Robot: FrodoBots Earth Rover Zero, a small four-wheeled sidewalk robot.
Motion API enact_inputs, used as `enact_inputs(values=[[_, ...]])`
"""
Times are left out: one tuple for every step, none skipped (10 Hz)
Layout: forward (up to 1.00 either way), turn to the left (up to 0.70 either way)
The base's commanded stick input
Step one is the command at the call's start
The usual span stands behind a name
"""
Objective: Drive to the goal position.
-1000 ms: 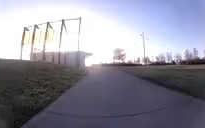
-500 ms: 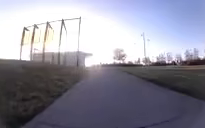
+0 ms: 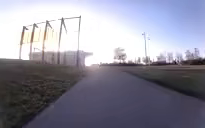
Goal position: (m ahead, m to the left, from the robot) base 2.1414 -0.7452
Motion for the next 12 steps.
enact_inputs(values=[[0.50, 0.00], [0.50, 0.00], [0.50, 0.00], [0.50, 0.00], [0.50, 0.00], [0.50, 0.00], [0.50, 0.00], [0.50, 0.00], [0.50, 0.00], [0.50, 0.00], [0.50, 0.00], [0.50, 0.00]])
